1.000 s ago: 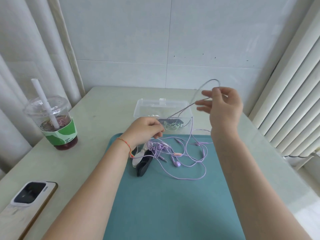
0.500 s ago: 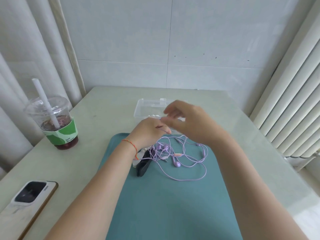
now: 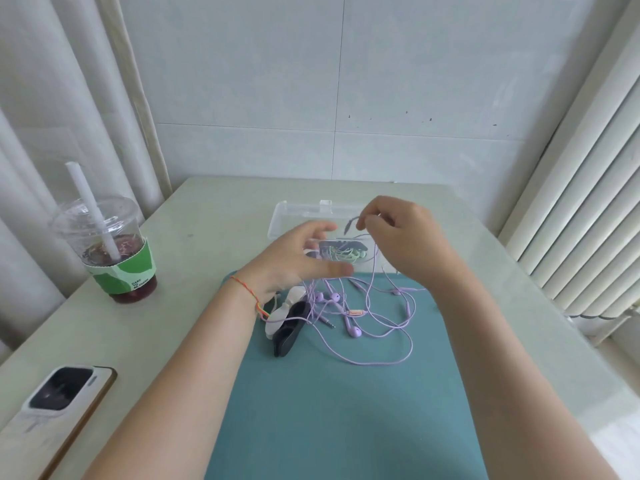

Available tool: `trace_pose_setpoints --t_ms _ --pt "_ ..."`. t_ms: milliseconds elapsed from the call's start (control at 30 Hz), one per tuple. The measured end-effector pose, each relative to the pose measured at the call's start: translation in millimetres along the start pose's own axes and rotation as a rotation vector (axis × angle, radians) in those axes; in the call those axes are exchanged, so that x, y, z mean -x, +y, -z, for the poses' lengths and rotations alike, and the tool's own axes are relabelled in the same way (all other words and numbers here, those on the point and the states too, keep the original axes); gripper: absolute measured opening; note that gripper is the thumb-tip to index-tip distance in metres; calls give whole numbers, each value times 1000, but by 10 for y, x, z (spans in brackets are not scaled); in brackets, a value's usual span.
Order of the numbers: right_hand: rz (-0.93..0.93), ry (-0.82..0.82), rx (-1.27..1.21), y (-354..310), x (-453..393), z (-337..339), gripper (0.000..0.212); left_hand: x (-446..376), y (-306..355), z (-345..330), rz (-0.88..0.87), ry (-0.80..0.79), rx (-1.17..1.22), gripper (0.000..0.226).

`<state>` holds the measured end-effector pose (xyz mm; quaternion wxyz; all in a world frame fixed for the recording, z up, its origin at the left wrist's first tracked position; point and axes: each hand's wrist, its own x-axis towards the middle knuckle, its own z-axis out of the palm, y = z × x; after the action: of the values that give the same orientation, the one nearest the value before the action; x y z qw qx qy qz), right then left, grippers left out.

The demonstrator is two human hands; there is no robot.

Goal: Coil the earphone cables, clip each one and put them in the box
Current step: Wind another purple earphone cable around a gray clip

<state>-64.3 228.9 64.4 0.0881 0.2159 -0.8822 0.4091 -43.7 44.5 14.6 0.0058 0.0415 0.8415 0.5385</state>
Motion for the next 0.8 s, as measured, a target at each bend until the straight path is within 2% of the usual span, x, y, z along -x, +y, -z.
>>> trace_pose_setpoints --t_ms 67,133,233,333,467,533,633,733,800 --pt "-5 -78 50 -13 9 -3 23 -5 30 38 -65 163 40 65" --pt "28 -149 51 -29 22 -25 22 6 73 66 -94 199 99 52" --pt "93 -175 24 -39 32 -96 18 18 148 -4 -97 49 316 42" --pt "118 -84 -26 -16 12 -160 10 59 236 -129 4 -40 445 32" --pt "116 -6 -36 51 -33 -180 16 71 227 -80 111 -168 574 46" --pt "92 43 -93 83 -61 -178 11 84 224 -24 89 -192 748 44" --pt "29 90 -244 107 -87 -180 3 96 224 47 -10 -170 973 28" --pt "-53 109 -373 99 -80 -183 7 94 218 74 -52 -203 1089 20" --pt "-72 97 -344 93 -63 -221 7 98 234 53 -55 -247 1114 16"
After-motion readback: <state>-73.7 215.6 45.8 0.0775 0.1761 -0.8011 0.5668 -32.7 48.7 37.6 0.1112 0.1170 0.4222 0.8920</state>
